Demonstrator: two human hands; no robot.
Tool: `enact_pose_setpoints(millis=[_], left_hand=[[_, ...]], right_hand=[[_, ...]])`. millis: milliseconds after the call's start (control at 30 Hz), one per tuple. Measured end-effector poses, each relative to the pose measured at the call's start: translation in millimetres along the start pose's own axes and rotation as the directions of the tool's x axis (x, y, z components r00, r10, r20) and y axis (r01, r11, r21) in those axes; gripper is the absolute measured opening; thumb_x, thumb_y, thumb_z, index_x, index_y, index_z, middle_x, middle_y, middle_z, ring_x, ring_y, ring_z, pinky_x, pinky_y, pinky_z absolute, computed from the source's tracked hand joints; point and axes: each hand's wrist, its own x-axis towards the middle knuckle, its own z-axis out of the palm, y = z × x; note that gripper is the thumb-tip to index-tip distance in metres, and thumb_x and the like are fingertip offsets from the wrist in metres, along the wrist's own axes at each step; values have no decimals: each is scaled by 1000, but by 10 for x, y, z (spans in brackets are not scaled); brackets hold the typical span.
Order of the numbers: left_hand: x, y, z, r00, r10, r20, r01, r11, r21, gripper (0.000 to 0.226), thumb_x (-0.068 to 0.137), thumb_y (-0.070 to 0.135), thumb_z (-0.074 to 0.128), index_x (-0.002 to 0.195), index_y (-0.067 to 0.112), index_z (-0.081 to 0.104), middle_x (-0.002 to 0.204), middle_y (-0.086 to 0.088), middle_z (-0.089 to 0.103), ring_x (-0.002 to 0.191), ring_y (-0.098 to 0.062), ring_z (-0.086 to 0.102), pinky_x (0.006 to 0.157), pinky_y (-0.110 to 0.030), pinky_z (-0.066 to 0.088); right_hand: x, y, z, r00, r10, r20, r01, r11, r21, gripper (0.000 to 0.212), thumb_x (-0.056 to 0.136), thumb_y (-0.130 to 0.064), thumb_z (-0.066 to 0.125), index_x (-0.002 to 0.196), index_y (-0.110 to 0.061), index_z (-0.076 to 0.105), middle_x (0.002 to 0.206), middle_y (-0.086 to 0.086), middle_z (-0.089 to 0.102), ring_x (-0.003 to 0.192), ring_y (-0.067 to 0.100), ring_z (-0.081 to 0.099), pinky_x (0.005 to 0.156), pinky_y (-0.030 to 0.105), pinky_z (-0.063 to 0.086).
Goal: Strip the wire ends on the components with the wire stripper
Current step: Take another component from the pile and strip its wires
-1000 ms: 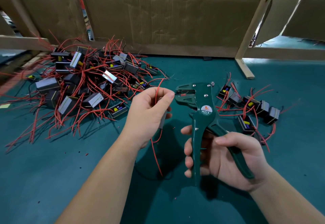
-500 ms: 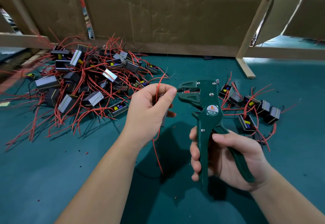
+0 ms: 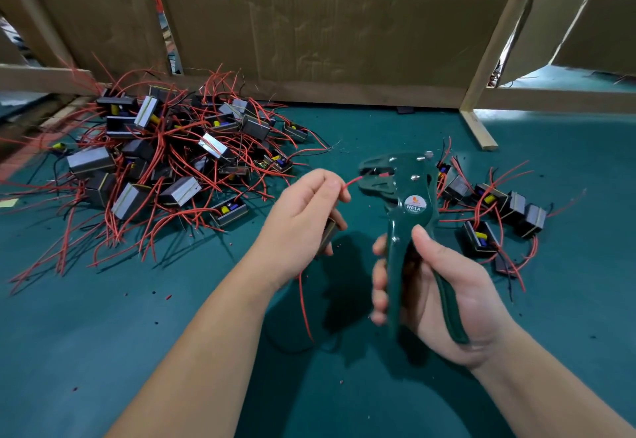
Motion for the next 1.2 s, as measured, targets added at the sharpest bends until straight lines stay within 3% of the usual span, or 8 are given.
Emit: enact_pose_setpoints(millis=[100, 200, 467, 733, 867, 1067, 1200], left_hand=[[8, 10, -45, 999, 33, -35, -32, 999, 40, 27, 100, 23, 44, 77, 21, 58, 66, -5, 58, 43, -9, 48, 39, -15, 38], [35, 13, -110, 993, 63, -95, -61, 998, 17, 22, 97, 19, 51, 77, 19, 61, 65, -3, 58, 42, -10, 49, 38, -14, 39], [37, -11, -142, 983, 158, -91, -146, 981, 126, 15, 91, 15, 61, 77, 19, 65, 62, -3, 56, 43, -9, 51, 41, -17, 43], [32, -38, -144, 973, 219, -66, -200, 954, 223, 16, 93, 15, 58, 79, 22, 62, 64, -4, 55, 45, -6, 50, 47, -21, 50], [36, -38, -131, 969, 236, -65, -216, 949, 230, 16, 94, 14, 57, 79, 20, 60, 69, -17, 57, 49, -9, 50, 47, -17, 46], [30, -44, -121, 960, 276, -45, -254, 928, 273, 19, 95, 14, 54, 80, 24, 56, 72, -12, 57, 53, -17, 53, 47, -12, 42], [35, -59, -122, 956, 294, -20, -276, 916, 291, 19, 97, 14, 51, 83, 25, 55, 74, -11, 55, 53, -7, 48, 49, -18, 47]], right_hand=[[15, -84, -56, 996, -51, 72, 41, 991, 127, 48, 62, -34, 74, 97, -2, 70, 84, 21, 63, 71, 34, 64, 67, 47, 56], [-11, -177, -131, 990, -13, 137, -9, 987, 159, 60, 53, -27, 82, 104, 1, 68, 87, 23, 63, 75, 36, 64, 70, 49, 56], [-54, -127, -123, 878, 165, 450, -234, 967, 102, 50, 75, -22, 68, 117, 3, 60, 96, 24, 62, 84, 38, 63, 82, 52, 52], [-59, -127, -111, 897, 183, 401, -228, 972, 65, 40, 74, -25, 73, 105, 0, 65, 86, 20, 63, 74, 33, 63, 72, 46, 55], [-63, -130, -106, 908, 179, 380, -216, 975, 58, 40, 73, -26, 75, 103, -1, 66, 84, 20, 63, 71, 33, 63, 69, 45, 56], [-65, -133, -110, 899, 175, 401, -225, 971, 80, 40, 76, -25, 73, 104, 1, 65, 85, 21, 62, 72, 34, 63, 70, 47, 56], [-71, -138, -112, 889, 181, 421, -238, 967, 87, 39, 78, -26, 71, 106, 1, 64, 85, 22, 62, 74, 34, 64, 71, 48, 56]])
